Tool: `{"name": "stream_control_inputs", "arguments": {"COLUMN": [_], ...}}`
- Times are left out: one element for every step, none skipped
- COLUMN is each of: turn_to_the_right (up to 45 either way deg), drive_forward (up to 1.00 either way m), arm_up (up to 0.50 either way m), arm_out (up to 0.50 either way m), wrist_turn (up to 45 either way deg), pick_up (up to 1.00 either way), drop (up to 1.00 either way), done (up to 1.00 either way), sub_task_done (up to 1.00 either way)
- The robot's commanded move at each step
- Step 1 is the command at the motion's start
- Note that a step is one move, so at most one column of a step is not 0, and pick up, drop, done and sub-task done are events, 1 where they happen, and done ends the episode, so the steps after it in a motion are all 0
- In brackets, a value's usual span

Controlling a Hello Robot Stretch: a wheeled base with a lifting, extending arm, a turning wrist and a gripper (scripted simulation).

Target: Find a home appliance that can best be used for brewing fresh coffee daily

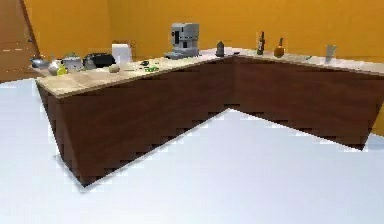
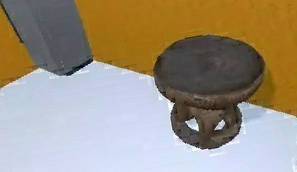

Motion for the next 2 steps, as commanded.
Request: {"name": "stream_control_inputs", "arguments": {"turn_to_the_right": [0.0, 3.0], "drive_forward": [1.0, 0.0], "arm_up": [0.0, 0.0], "arm_out": [0.0, 0.0], "wrist_turn": [0.0, 0.0], "pick_up": [0.0, 0.0], "drop": [0.0, 0.0], "done": [0.0, 0.0], "sub_task_done": [0.0, 0.0]}}
